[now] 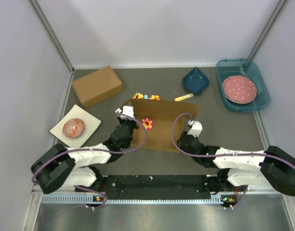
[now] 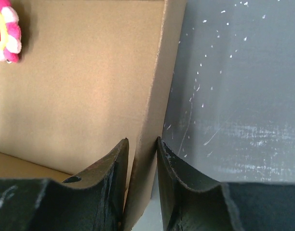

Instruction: Fold the paper box

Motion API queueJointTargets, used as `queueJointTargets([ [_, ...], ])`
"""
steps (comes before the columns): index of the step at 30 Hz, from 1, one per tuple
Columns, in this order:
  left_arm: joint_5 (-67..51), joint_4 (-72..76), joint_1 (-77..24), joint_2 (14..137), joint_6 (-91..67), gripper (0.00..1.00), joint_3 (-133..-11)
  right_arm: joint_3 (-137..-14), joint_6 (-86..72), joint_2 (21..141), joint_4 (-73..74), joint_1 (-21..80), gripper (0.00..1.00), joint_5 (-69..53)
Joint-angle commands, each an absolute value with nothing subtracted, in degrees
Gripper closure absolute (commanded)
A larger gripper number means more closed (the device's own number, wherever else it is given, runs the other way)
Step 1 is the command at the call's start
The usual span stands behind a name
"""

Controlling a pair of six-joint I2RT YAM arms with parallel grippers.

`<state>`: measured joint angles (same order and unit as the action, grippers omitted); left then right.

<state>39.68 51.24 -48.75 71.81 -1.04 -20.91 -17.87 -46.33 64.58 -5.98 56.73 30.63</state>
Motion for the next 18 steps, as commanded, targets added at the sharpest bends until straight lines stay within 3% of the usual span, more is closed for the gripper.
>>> queueJointTargets([
  [1, 36.81, 49.92, -49.39, 71.81, -10.19, 1.0, -22.06, -18.11, -50.63, 67.58, -9.4, 60.11, 0.71, 29.18],
  [7, 38.41, 38.7, -48.96, 68.21, -7.21, 1.0, -27.85, -18.19, -50.71, 68.55, -9.14, 60.21, 0.71, 30.06],
  [12, 33.06, 21.58, -46.15, 66.54, -12.11, 1.0, -35.41, -19.86, -50.45, 69.61, -7.47, 60.29, 0.72, 30.15],
  [18, 22.97, 12.14, -40.36, 66.27, -17.48, 1.0, -39.63, -20.39, -50.71, 69.79, -6.15, 60.29, 0.73, 30.41],
])
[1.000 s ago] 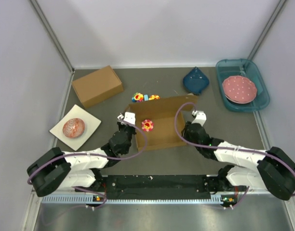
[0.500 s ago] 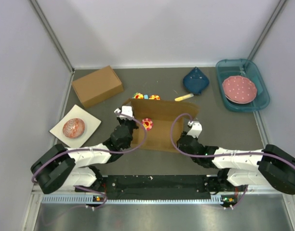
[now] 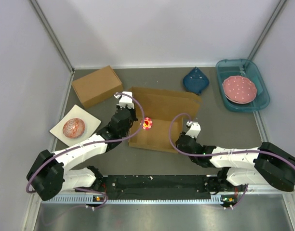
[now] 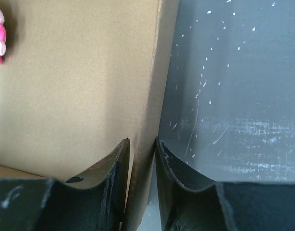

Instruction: Fold the paper box

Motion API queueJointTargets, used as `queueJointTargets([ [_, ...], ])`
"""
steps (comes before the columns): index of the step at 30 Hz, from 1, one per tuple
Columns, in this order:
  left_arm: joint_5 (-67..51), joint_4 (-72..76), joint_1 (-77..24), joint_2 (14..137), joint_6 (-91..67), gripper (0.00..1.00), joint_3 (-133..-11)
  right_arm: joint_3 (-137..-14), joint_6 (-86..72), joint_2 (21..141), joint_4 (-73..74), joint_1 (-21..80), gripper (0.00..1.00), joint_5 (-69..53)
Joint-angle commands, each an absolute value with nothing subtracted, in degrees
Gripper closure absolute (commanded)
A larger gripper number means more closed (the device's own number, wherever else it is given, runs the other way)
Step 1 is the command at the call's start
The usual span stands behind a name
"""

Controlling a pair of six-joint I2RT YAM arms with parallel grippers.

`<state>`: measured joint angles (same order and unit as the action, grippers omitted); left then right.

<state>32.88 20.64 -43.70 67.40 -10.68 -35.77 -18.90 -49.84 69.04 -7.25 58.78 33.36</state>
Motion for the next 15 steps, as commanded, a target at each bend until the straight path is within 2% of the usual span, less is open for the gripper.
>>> queueJointTargets([
  [1, 21.81, 9.78, -39.56, 66.44, -17.84, 1.0, -40.16, -20.39, -50.71, 69.79, -5.98, 60.29, 0.73, 30.32],
  [10, 9.68, 3.78, -32.52, 68.55, -20.48, 1.0, -43.86, -21.18, -50.71, 71.19, -5.36, 60.29, 0.73, 30.32],
  [15, 5.89, 7.63, -32.52, 69.7, -24.86, 1.0, -40.09, -21.45, -50.54, 71.54, -5.36, 60.29, 0.74, 30.15],
])
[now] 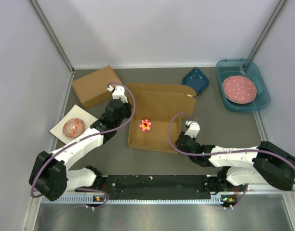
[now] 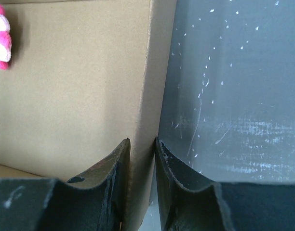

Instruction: Fold the paper box

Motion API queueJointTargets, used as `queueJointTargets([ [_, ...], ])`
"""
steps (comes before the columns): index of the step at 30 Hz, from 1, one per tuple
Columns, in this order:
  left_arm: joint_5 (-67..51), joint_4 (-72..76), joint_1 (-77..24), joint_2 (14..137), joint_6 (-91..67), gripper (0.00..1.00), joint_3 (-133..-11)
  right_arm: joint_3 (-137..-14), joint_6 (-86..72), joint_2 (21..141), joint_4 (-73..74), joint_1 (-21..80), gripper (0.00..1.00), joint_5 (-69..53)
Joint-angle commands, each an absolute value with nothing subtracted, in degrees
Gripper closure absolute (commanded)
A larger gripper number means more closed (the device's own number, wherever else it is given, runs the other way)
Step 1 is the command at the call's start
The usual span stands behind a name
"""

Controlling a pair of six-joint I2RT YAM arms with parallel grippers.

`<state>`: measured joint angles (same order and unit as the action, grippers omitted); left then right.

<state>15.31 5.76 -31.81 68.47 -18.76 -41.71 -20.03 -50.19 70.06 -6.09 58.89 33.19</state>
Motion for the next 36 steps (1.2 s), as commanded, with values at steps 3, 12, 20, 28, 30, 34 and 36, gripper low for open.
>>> queueJointTargets([
  [3, 3.52, 12.63, -32.61, 69.87, -28.02, 1.0, -35.34, -21.36, -50.71, 71.63, -5.27, 60.29, 0.74, 30.23],
  [12, 6.68, 20.38, -34.45, 68.21, -29.71, 1.0, -25.58, -21.71, -50.54, 71.54, -5.01, 60.29, 0.74, 30.23],
  [20, 13.17, 29.52, -36.99, 67.67, -28.21, 1.0, -16.44, -22.58, -48.88, 69.35, -4.13, 61.52, 0.72, 30.68],
  [28, 19.51, 27.25, -40.43, 68.9, -24.88, 1.0, -17.66, -27.85, -40.7, 59.25, 5.16, 66.17, 0.61, 33.39],
  [30, 21.17, 27.07, -41.22, 69.08, -24.44, 1.0, -17.84, -29.0, -37.73, 55.65, 7.46, 67.06, 0.57, 35.32],
  [34, 23.29, 27.24, -42.27, 69.35, -23.82, 1.0, -17.32, -33.12, -33.32, 49.32, 14.75, 70.83, 0.53, 41.91],
  [36, 24.51, 27.33, -42.8, 69.52, -23.64, 1.0, -17.05, -33.84, -31.56, 45.12, 17.66, 71.45, 0.52, 43.76],
])
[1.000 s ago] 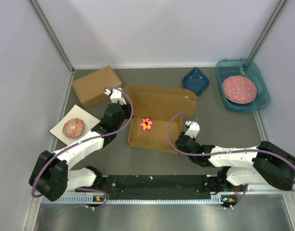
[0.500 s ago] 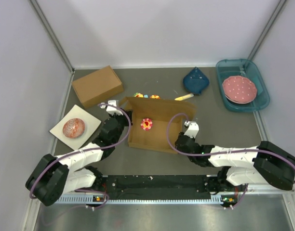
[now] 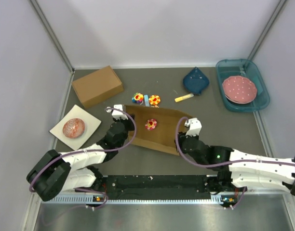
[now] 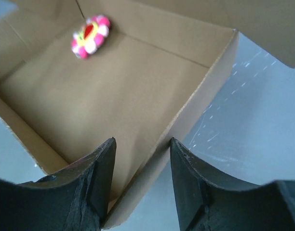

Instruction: Fold the paper box

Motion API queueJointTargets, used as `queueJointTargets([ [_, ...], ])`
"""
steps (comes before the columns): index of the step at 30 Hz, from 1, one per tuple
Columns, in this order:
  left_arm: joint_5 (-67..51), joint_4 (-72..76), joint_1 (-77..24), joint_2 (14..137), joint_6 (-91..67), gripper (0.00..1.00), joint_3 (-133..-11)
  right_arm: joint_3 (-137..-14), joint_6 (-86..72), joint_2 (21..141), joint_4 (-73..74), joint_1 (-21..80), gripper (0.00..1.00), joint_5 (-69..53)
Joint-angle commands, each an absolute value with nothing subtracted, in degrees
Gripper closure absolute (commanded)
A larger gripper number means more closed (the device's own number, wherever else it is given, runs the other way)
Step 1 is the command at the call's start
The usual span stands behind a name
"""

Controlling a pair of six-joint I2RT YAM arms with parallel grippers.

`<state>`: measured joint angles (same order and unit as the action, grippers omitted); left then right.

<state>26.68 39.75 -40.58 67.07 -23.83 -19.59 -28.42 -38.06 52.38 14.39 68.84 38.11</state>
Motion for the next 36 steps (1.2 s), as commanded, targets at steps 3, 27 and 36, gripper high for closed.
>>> queueJointTargets([
  [3, 25.75, 28.3, -43.42, 69.26, -23.38, 1.0, -16.35, -32.53, -30.06, 41.5, 18.37, 71.46, 0.51, 45.44],
  [27, 32.43, 26.37, -47.37, 67.85, -22.24, 1.0, -17.67, -31.73, -31.03, 34.9, 23.47, 71.37, 0.25, 43.07],
  [36, 33.4, 26.89, -48.34, 68.12, -22.5, 1.0, -17.67, -30.5, -37.17, 33.58, 24.17, 71.45, 0.15, 42.18],
])
